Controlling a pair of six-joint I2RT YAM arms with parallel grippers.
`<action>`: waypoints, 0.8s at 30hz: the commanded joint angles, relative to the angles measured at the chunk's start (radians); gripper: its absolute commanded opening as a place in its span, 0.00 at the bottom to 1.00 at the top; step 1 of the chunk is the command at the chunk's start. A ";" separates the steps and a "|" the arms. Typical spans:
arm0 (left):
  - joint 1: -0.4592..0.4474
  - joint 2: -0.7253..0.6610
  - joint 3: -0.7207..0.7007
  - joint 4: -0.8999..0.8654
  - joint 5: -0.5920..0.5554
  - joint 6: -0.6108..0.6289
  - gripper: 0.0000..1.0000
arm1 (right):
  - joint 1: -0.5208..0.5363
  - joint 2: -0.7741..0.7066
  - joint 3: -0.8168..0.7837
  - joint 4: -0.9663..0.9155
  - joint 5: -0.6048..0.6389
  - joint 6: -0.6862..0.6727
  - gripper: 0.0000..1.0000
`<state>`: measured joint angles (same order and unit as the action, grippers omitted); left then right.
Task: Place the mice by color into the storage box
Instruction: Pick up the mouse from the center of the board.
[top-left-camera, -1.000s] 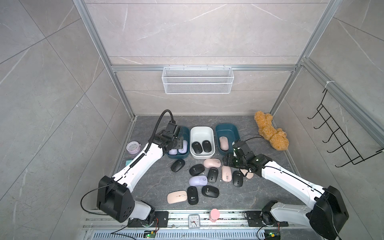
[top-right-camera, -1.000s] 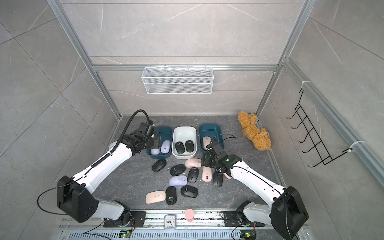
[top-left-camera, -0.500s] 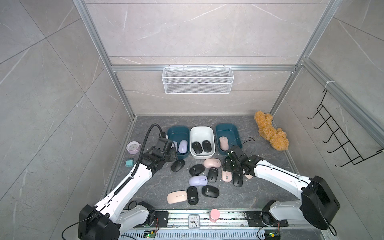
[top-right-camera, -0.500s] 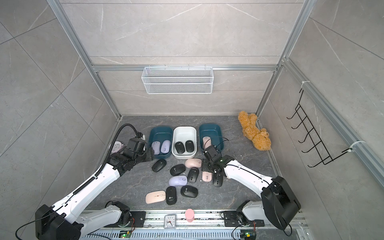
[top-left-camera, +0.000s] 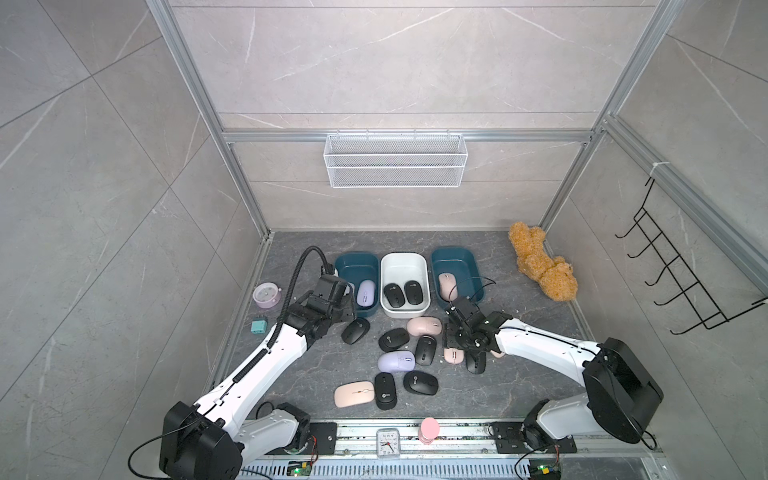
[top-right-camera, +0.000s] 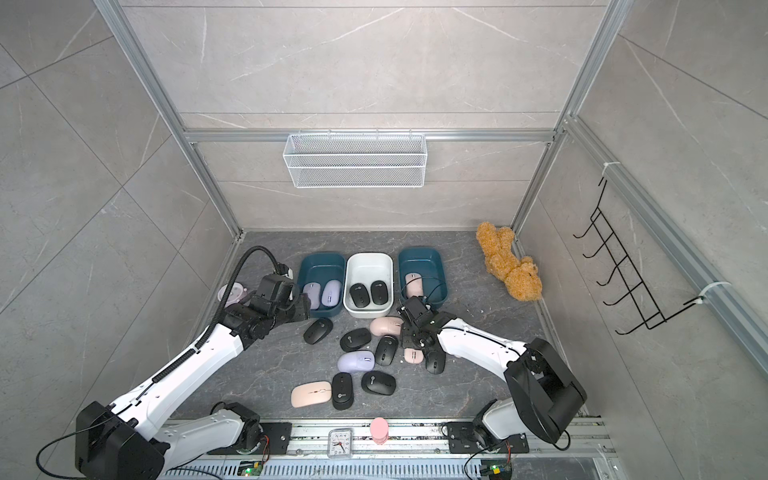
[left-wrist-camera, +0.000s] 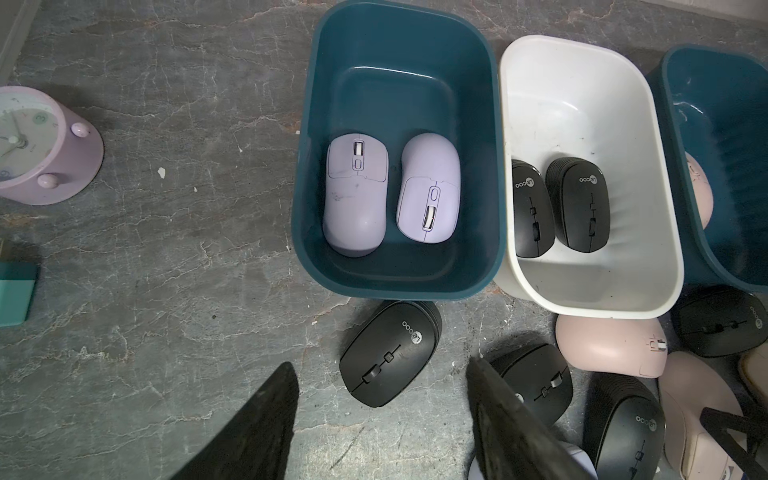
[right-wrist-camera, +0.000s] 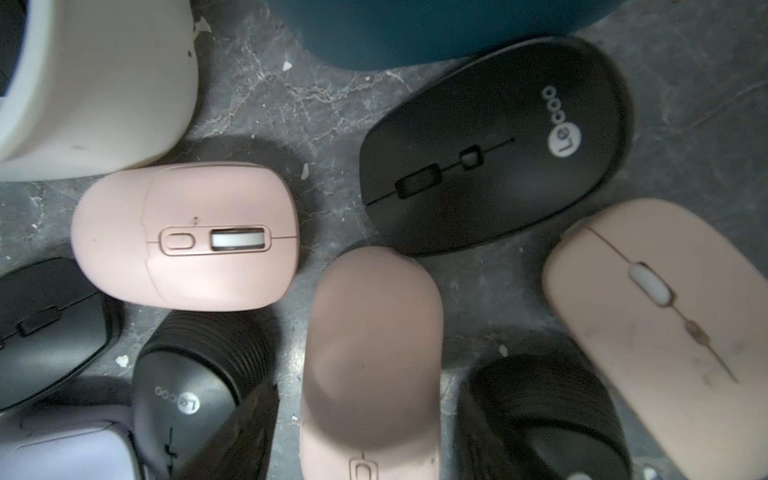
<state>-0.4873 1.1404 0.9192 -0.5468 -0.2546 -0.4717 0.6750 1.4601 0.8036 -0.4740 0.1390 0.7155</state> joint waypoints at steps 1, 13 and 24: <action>0.004 0.006 0.004 0.025 0.006 0.013 0.67 | 0.010 0.030 -0.014 0.011 0.021 0.018 0.70; 0.004 0.033 0.006 0.026 0.014 0.008 0.67 | 0.021 0.075 -0.018 0.038 0.024 0.026 0.68; 0.004 0.058 0.014 0.029 0.017 0.002 0.67 | 0.026 0.094 -0.031 0.048 0.024 0.029 0.64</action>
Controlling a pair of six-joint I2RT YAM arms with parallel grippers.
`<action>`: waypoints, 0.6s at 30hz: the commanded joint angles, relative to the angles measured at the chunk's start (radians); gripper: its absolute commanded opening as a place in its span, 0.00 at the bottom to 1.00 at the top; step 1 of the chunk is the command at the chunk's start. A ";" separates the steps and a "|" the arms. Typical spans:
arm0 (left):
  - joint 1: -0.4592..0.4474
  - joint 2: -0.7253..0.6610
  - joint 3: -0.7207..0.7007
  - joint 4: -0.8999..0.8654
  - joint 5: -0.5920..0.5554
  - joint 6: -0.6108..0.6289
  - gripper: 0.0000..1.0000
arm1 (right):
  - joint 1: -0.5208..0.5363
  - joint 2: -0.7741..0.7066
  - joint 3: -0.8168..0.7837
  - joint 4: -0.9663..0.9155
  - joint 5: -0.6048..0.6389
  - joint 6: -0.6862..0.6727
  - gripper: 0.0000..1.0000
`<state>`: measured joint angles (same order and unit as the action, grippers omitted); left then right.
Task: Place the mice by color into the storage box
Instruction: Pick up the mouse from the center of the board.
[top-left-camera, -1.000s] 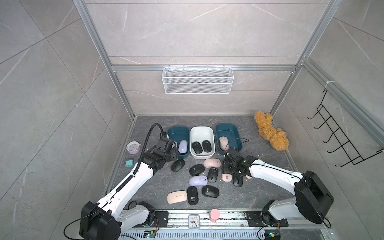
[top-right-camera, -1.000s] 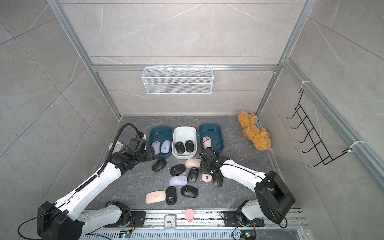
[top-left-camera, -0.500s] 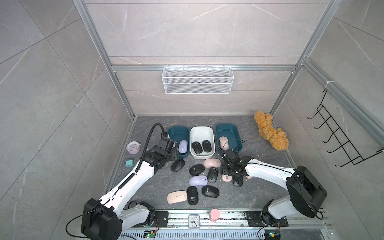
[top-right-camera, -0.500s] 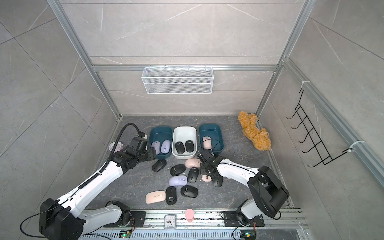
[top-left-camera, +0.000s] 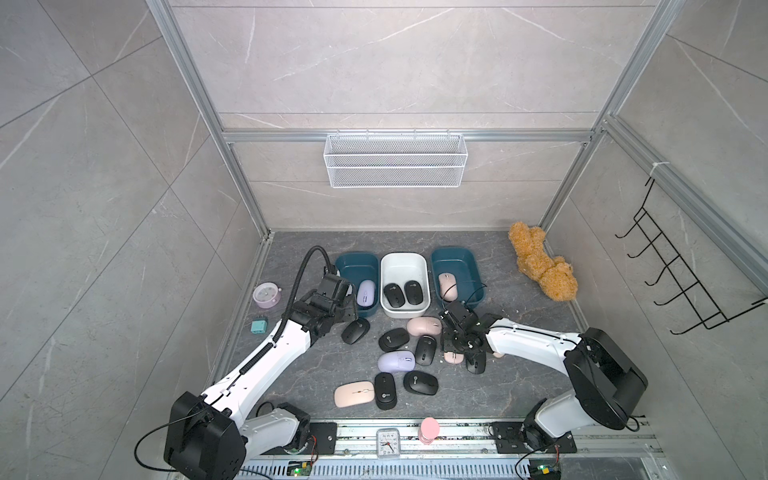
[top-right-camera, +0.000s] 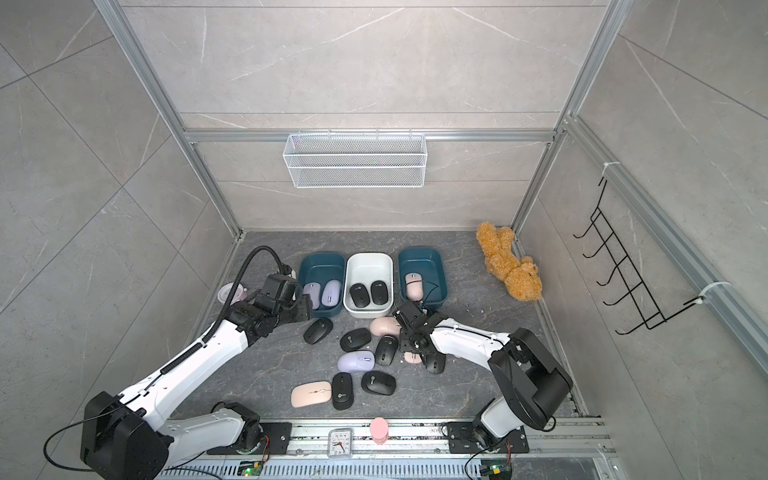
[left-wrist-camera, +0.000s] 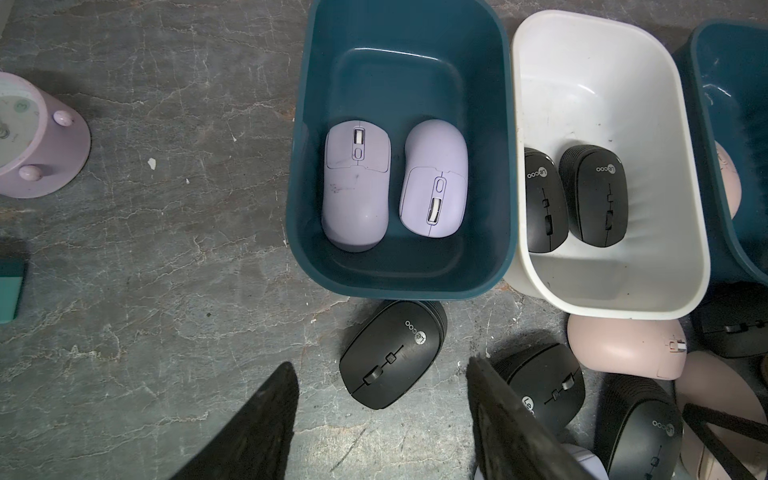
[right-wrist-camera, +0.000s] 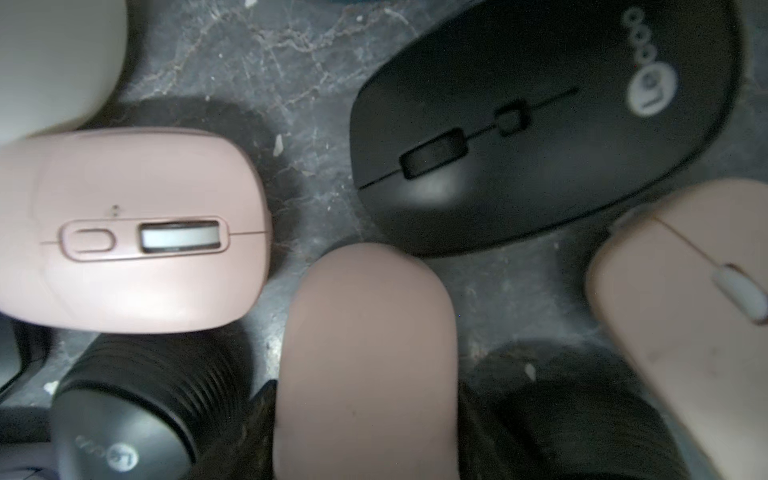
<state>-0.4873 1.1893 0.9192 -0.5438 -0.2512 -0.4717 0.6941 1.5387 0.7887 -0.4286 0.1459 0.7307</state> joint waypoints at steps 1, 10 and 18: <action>0.004 0.010 0.014 0.026 0.014 0.001 0.67 | 0.007 0.015 -0.017 0.001 0.017 0.013 0.64; 0.004 0.010 0.025 0.021 0.008 -0.002 0.67 | 0.008 0.020 -0.020 0.004 0.017 0.011 0.57; 0.004 0.000 0.022 0.011 0.004 -0.008 0.67 | 0.010 -0.014 -0.016 -0.008 0.017 0.009 0.54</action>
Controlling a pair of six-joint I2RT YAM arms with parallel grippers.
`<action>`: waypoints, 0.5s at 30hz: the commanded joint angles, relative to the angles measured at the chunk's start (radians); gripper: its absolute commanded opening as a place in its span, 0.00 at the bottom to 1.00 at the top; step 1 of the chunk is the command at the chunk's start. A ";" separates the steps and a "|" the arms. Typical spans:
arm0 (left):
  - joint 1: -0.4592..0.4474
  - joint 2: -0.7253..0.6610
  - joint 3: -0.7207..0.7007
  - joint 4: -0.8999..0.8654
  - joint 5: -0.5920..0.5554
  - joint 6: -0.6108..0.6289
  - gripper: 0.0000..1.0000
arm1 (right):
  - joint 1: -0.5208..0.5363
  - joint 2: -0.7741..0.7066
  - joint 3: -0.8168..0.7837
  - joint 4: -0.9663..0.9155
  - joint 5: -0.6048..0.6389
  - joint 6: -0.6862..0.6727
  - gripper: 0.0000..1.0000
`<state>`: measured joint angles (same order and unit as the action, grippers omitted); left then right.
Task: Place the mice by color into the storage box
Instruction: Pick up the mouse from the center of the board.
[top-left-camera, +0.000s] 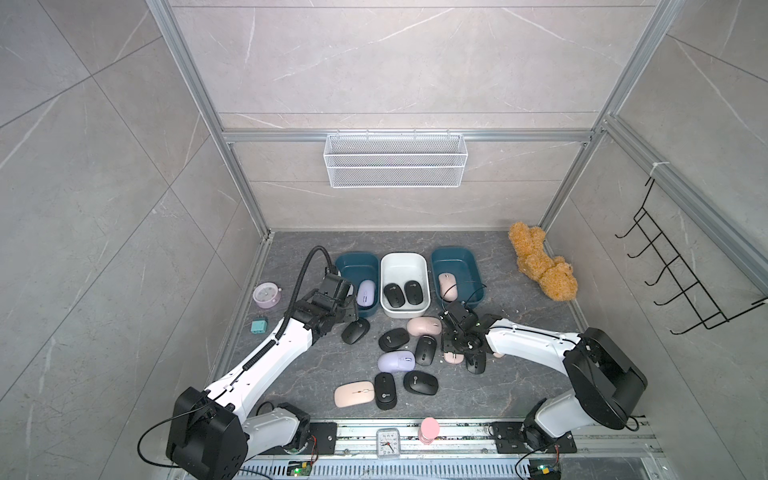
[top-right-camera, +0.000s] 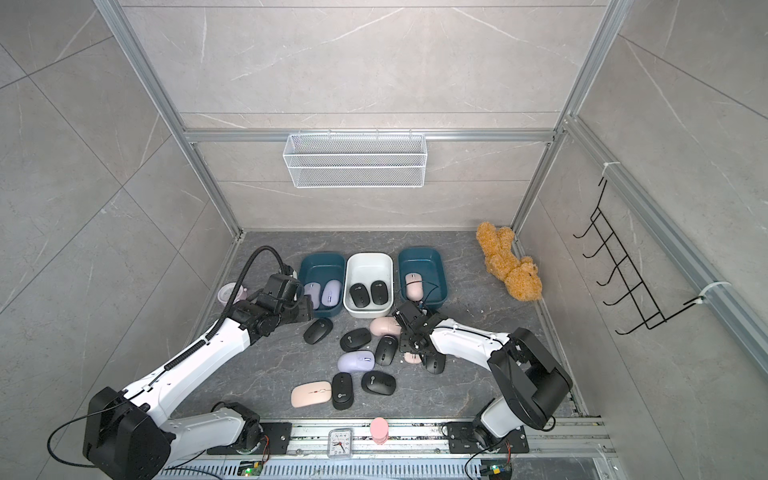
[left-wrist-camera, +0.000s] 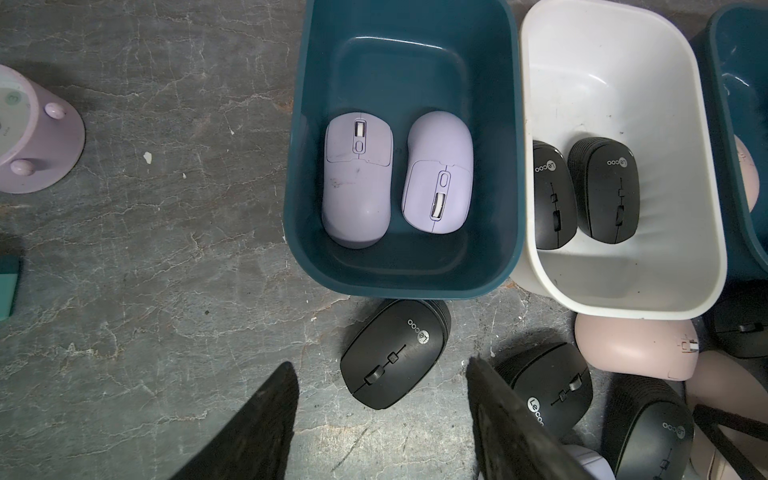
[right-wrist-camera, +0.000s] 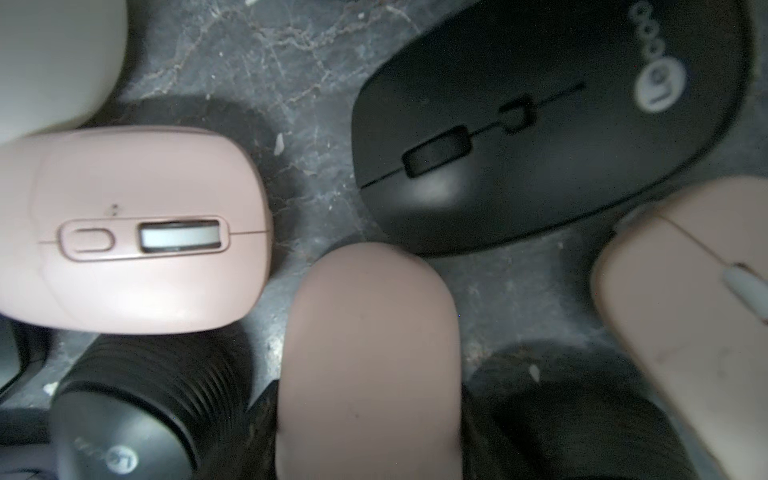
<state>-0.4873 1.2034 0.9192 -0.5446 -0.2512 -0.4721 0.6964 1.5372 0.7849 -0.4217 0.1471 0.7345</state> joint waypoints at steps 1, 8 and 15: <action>0.004 -0.016 0.022 0.010 0.004 -0.007 0.67 | 0.008 -0.019 -0.011 -0.020 0.016 0.005 0.54; 0.004 -0.018 0.024 0.008 -0.002 -0.009 0.67 | 0.011 -0.060 0.000 -0.043 0.022 0.002 0.54; 0.004 -0.017 0.029 0.004 -0.004 -0.011 0.67 | 0.015 -0.105 0.013 -0.067 0.025 -0.001 0.54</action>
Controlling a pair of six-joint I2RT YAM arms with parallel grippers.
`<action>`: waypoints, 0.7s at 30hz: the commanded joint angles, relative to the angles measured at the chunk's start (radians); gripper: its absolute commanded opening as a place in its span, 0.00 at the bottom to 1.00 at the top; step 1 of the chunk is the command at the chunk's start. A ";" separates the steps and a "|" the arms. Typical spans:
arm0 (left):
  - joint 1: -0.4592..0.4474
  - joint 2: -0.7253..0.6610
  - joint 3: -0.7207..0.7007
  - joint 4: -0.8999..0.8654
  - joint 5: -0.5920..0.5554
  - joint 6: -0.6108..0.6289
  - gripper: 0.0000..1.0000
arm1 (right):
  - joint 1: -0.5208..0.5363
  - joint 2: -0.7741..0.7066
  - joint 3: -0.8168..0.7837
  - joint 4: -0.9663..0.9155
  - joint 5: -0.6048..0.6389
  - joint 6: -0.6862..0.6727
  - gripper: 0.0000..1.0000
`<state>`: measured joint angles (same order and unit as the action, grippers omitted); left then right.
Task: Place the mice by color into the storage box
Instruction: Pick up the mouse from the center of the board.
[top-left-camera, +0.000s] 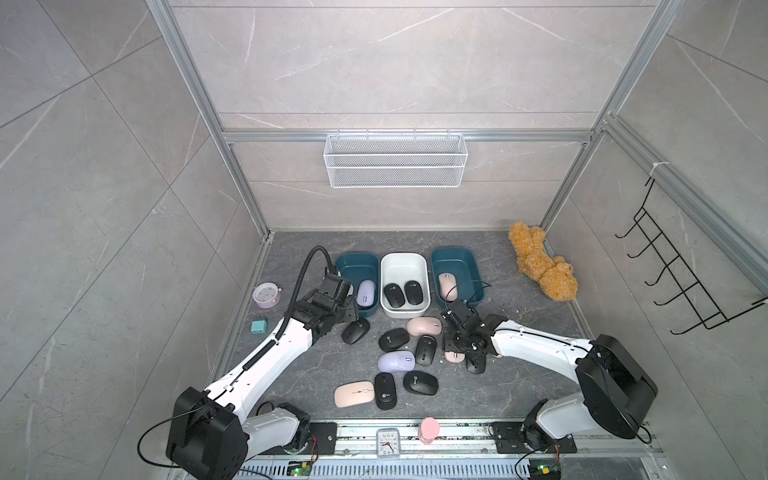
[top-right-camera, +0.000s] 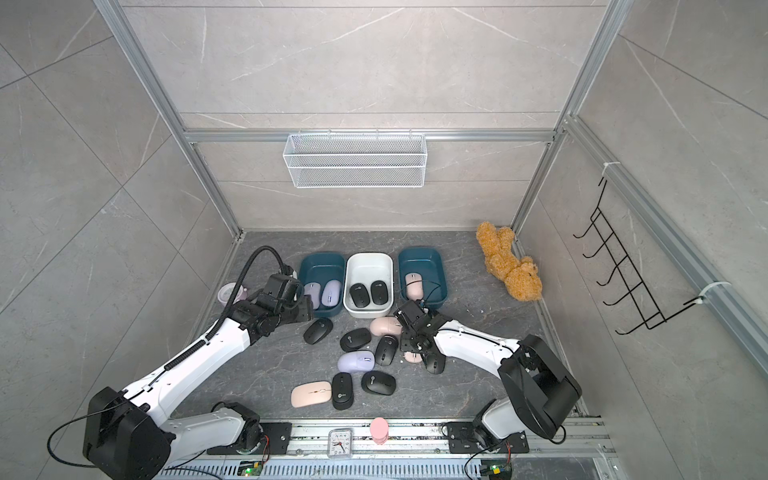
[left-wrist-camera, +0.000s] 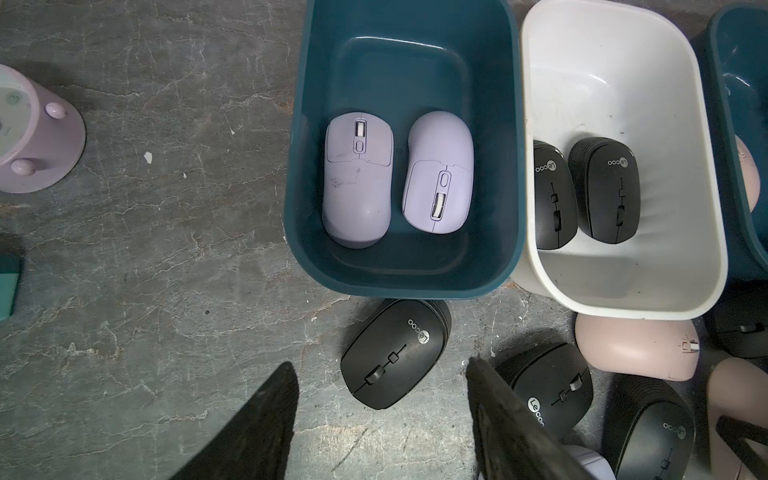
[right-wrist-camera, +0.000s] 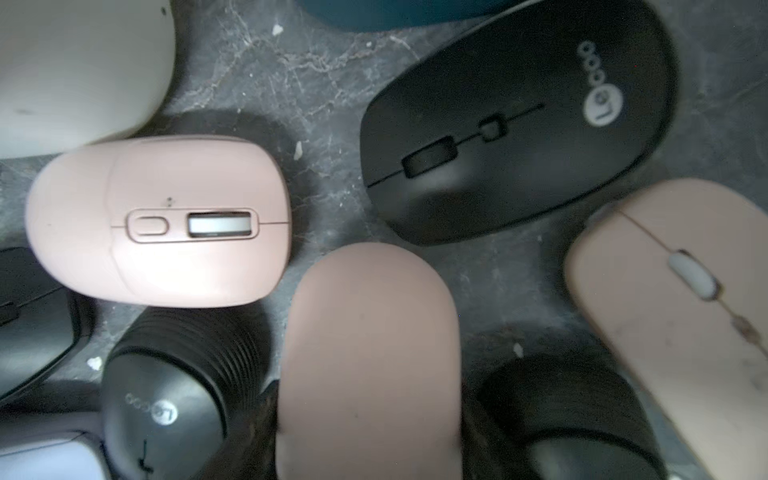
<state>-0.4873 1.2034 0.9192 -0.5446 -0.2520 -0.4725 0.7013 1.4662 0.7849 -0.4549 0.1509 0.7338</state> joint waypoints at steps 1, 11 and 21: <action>0.004 -0.018 0.030 0.004 -0.003 -0.011 0.67 | 0.009 -0.039 0.014 -0.037 0.021 0.000 0.54; 0.004 -0.020 0.033 -0.001 -0.011 -0.007 0.67 | 0.012 -0.096 0.037 -0.078 0.039 -0.007 0.54; 0.004 -0.024 0.036 -0.009 -0.019 -0.007 0.67 | 0.012 -0.144 0.081 -0.117 0.055 -0.021 0.54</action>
<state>-0.4873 1.2030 0.9195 -0.5465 -0.2565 -0.4725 0.7067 1.3514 0.8307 -0.5369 0.1772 0.7292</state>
